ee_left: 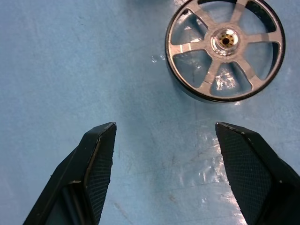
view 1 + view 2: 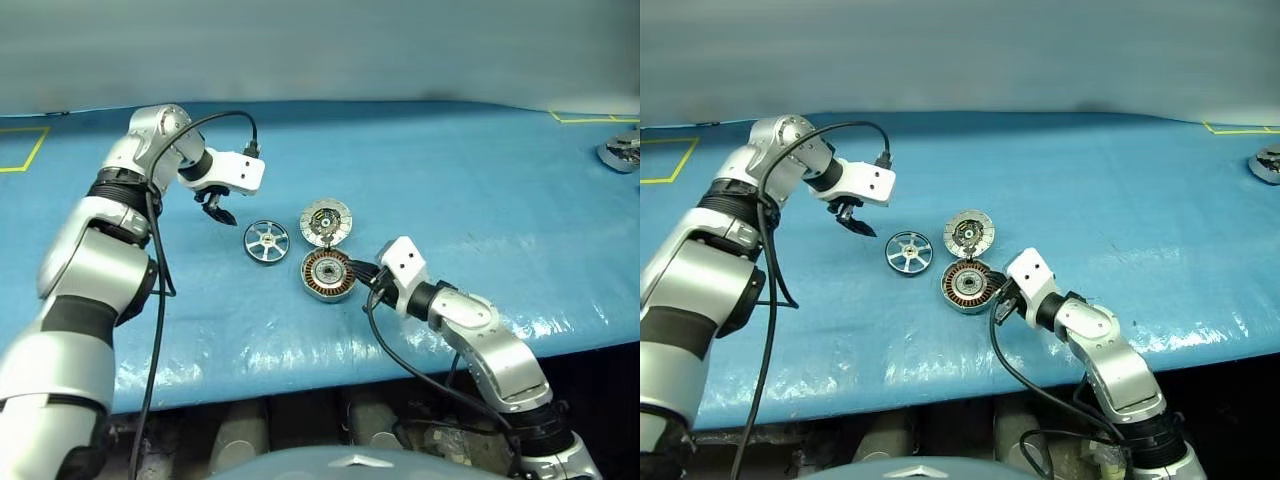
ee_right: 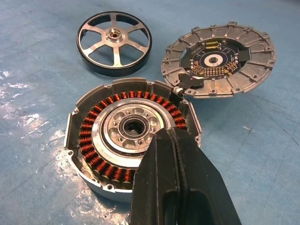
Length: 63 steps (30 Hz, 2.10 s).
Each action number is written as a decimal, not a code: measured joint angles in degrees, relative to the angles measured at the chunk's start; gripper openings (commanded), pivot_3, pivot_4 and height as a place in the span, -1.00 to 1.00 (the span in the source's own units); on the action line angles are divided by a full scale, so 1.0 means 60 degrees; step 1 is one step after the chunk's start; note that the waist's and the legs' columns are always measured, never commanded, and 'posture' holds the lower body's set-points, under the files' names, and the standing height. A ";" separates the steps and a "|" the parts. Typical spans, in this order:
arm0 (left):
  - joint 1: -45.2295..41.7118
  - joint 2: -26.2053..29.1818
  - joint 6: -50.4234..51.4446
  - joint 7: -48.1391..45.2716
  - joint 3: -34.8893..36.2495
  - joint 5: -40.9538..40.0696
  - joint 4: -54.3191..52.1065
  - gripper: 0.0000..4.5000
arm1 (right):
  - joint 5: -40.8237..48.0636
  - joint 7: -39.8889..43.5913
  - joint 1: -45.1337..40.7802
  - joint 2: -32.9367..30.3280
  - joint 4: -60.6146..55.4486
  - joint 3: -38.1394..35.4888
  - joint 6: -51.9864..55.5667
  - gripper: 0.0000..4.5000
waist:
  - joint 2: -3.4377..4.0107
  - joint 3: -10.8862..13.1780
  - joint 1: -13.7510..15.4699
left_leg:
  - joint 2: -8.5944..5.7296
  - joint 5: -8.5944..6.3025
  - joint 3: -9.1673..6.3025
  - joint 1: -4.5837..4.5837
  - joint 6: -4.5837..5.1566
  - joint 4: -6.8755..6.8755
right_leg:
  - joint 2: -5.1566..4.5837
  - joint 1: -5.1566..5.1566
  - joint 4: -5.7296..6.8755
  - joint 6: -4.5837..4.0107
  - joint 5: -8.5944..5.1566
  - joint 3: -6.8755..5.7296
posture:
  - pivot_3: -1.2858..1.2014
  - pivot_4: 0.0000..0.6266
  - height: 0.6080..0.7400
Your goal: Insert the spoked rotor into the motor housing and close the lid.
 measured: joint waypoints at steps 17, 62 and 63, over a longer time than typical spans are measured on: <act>0.0427 -0.0262 0.0102 -0.0509 -0.0244 0.0090 -0.1390 0.59 | 0.0048 0.0160 -0.0254 -0.0046 -0.0008 0.0085 0.0235 -1.00 | 0.0000 0.0000 -0.0009 | -0.0001 0.0000 -0.0009 -0.0013 0.0001 0.0031 | 0.0000 -0.0001 0.0014 0.0013 0.0009 -0.0005 | 0.03 -0.52 1.00; 0.0695 -0.0683 0.0586 -0.0457 -0.0346 0.0353 -0.1209 0.02 | 0.0043 0.0178 -0.0134 -0.0210 -0.0206 0.0083 0.0620 -1.00 | 0.0000 -0.0001 0.0023 | -0.0006 0.0000 -0.0015 -0.0027 0.0004 0.0115 | 0.0000 0.0013 0.0042 0.0036 0.0028 -0.0003 | 0.03 -0.52 1.00; 0.0695 -0.0684 0.0580 -0.0404 -0.0350 0.0363 -0.1189 0.02 | 0.0043 0.0178 -0.0134 -0.0213 -0.0206 0.0083 0.0620 -1.00 | 0.0000 -0.0001 0.0024 | -0.0006 0.0000 -0.0015 -0.0027 0.0004 0.0115 | 0.0000 0.0013 0.0043 0.0036 0.0028 -0.0004 | 0.03 -0.52 1.00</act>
